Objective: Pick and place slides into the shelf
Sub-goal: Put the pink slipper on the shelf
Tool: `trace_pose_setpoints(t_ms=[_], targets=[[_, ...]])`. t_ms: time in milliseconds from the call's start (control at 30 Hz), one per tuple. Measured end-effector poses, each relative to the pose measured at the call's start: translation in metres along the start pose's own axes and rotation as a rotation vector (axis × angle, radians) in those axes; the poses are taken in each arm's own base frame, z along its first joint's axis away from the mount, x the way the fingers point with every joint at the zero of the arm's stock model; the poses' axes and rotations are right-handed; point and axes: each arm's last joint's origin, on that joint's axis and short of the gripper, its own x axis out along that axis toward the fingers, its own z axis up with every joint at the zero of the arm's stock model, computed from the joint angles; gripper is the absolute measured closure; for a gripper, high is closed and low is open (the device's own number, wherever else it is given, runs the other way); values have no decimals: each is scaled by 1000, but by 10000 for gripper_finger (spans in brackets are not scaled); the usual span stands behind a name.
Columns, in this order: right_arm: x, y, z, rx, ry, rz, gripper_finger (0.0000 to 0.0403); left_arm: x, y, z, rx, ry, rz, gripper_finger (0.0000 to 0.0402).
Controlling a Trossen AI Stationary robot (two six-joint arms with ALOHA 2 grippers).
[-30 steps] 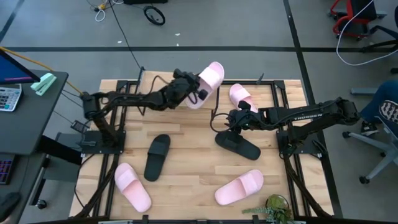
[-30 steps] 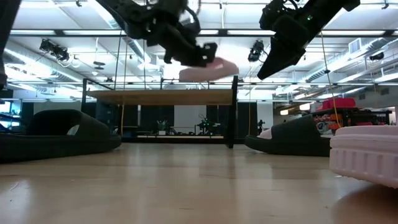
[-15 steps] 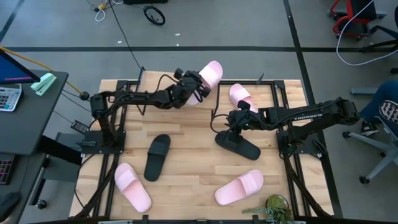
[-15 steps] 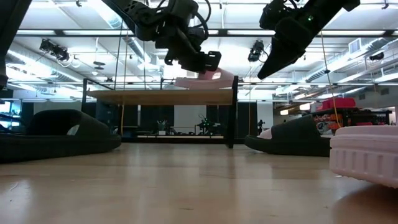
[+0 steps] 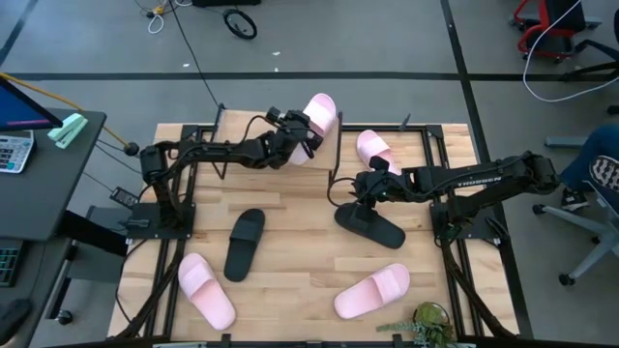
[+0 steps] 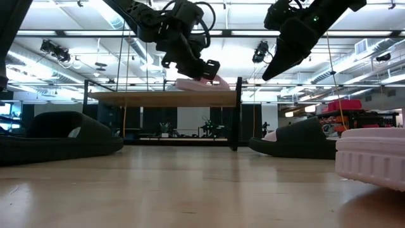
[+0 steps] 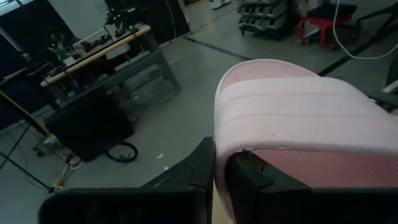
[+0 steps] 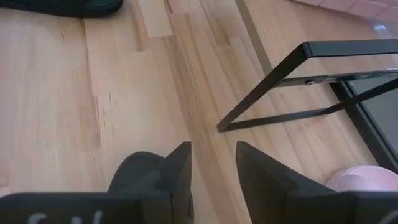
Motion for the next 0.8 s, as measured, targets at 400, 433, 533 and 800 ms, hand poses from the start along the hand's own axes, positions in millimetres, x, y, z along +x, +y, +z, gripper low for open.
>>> trace_pose_setpoints(t_ms=[400,433,533,800], targets=[[0,0,0,0,0,0,270,-3,-4,-4,-16,25,-49,341],[0,0,0,0,0,0,270,-3,-4,-4,-13,25,-49,334],[0,0,0,0,0,0,270,-3,-4,-4,-15,25,-47,314],[0,0,0,-20,0,0,270,-17,-5,5,-15,0,-75,276]])
